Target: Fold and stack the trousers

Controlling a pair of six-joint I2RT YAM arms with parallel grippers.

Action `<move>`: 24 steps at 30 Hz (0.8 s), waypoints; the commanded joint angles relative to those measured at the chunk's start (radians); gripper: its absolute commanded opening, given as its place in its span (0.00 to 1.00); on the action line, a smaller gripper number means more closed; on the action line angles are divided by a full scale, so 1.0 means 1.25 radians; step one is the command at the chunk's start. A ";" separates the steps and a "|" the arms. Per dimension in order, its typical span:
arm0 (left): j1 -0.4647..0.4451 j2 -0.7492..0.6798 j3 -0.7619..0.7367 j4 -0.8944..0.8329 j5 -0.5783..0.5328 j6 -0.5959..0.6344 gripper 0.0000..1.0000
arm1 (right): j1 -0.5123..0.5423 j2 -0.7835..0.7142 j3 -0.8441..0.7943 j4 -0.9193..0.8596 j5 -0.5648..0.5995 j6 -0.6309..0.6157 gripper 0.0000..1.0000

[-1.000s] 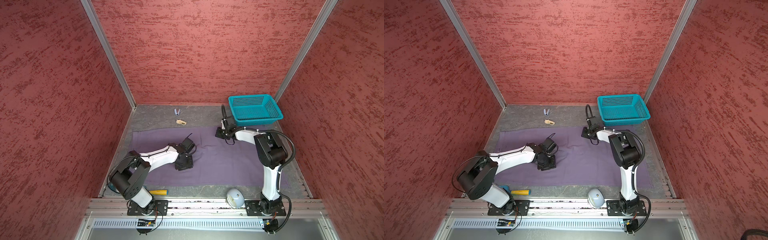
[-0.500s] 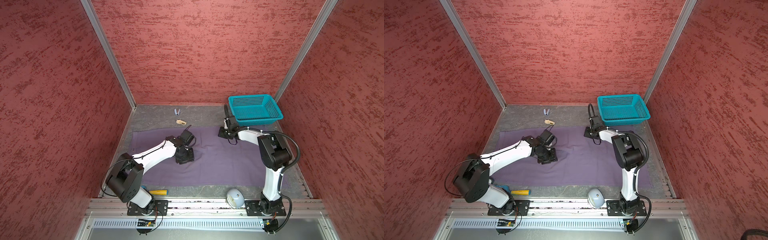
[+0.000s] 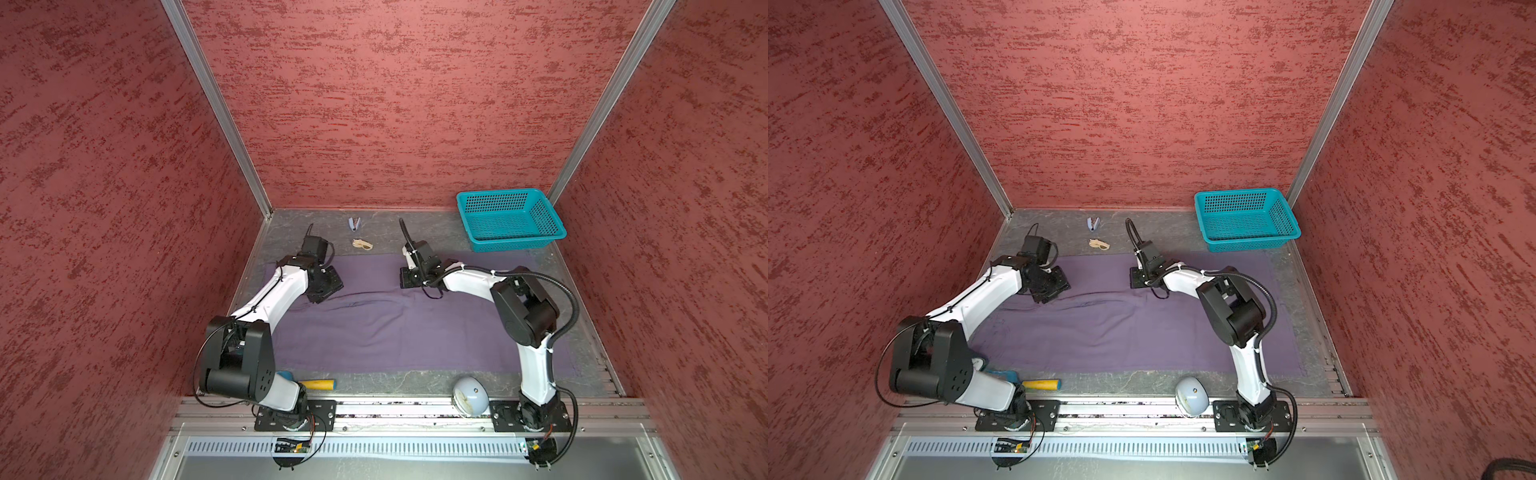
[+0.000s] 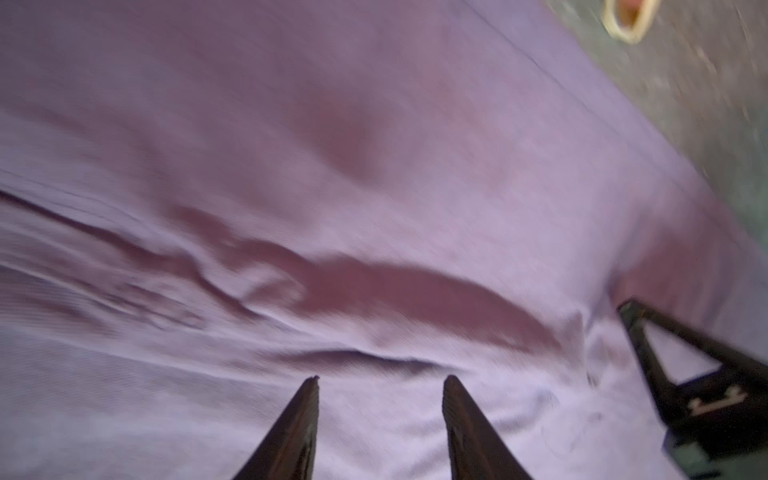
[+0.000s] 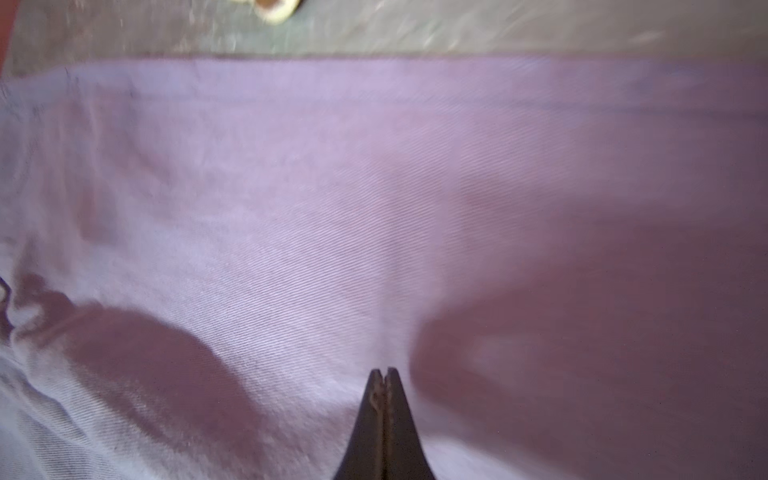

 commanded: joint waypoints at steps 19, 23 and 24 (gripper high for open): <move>0.103 0.294 0.124 0.163 -0.052 0.040 0.52 | -0.055 0.217 0.242 -0.109 0.067 -0.053 0.00; 0.106 0.322 0.154 0.155 -0.088 0.061 0.52 | -0.054 0.190 0.221 -0.106 0.061 -0.061 0.00; 0.107 0.323 0.155 0.158 -0.095 0.067 0.52 | -0.054 0.177 0.205 -0.100 0.058 -0.061 0.00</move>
